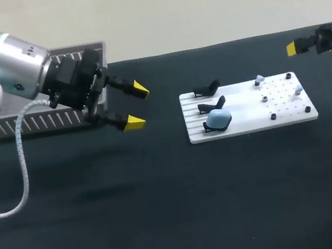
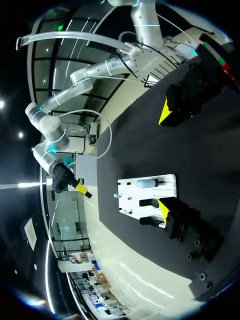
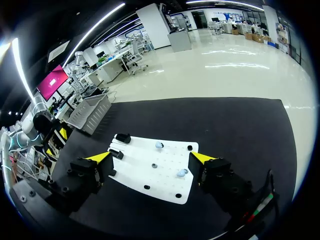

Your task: Pick up each earbud case from the left stands, insert the matching earbuds, close the lid, and place the case in the box.

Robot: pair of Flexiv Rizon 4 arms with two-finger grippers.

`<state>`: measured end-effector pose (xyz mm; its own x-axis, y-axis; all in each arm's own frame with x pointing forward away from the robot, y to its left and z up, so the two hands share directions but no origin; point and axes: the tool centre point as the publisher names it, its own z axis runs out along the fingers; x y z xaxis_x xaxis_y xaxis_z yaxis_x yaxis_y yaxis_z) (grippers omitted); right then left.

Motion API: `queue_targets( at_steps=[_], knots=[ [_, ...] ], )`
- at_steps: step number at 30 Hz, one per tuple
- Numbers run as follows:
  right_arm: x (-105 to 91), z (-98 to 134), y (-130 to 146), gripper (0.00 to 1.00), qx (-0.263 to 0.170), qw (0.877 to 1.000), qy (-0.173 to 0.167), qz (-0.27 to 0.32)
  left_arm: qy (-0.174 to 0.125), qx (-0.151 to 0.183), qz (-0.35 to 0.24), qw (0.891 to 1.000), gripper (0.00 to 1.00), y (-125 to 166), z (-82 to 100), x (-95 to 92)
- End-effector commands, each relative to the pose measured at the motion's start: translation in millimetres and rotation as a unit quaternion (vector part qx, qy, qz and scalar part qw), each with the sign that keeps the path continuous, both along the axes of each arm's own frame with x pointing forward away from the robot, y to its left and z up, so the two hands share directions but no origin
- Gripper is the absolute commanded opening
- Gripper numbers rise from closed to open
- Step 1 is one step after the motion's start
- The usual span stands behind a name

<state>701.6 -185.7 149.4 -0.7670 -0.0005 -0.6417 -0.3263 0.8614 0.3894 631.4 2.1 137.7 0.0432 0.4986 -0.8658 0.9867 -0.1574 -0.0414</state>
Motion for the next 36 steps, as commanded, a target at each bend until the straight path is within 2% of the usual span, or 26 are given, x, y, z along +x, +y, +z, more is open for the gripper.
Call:
queue_targets(
  at_steps=[1,8,9,11,13,17,20,25,30,36],
  knots=[
    [-0.4,0.2,-0.2,1.00,0.000,1.000,0.000,0.000,0.000,0.000,-0.001,1.000,1.00,0.0,-0.5,0.6],
    [-0.4,0.2,-0.2,1.00,0.000,1.000,0.000,0.000,0.000,0.000,-0.001,1.000,1.00,0.0,-0.5,0.6],
    [-0.4,0.2,-0.2,1.00,0.000,1.000,0.000,0.000,0.001,0.000,0.003,1.000,1.00,-3.3,-7.4,2.3],
    [-0.4,0.2,-0.2,1.00,0.000,1.000,0.000,0.000,-0.021,-0.015,-0.011,1.000,1.00,-11.7,-17.2,10.2],
    [-0.4,0.2,-0.2,1.00,0.000,1.000,0.000,0.000,-0.036,-0.009,-0.028,0.999,1.00,-21.0,-19.1,19.2],
    [-0.4,0.2,-0.2,1.00,0.000,1.000,0.000,0.000,-0.053,-0.021,-0.045,0.997,1.00,-30.7,-19.9,31.9],
    [-0.4,0.2,-0.2,1.00,0.000,1.000,0.000,0.000,-0.053,-0.035,-0.061,0.996,1.00,-35.9,-20.9,36.9],
    [-0.4,0.2,-0.2,1.00,0.000,1.000,0.000,0.000,-0.038,-0.052,-0.072,0.995,1.00,-43.8,-25.9,42.2],
    [-0.4,0.2,-0.2,1.00,0.000,1.000,0.000,0.000,-0.018,-0.073,-0.085,0.994,1.00,-59.8,-35.2,38.5],
    [-0.4,0.2,-0.2,1.00,0.000,1.000,0.000,0.000,0.016,-0.055,-0.056,0.997,1.00,-79.7,-46.6,23.0]
  ],
)
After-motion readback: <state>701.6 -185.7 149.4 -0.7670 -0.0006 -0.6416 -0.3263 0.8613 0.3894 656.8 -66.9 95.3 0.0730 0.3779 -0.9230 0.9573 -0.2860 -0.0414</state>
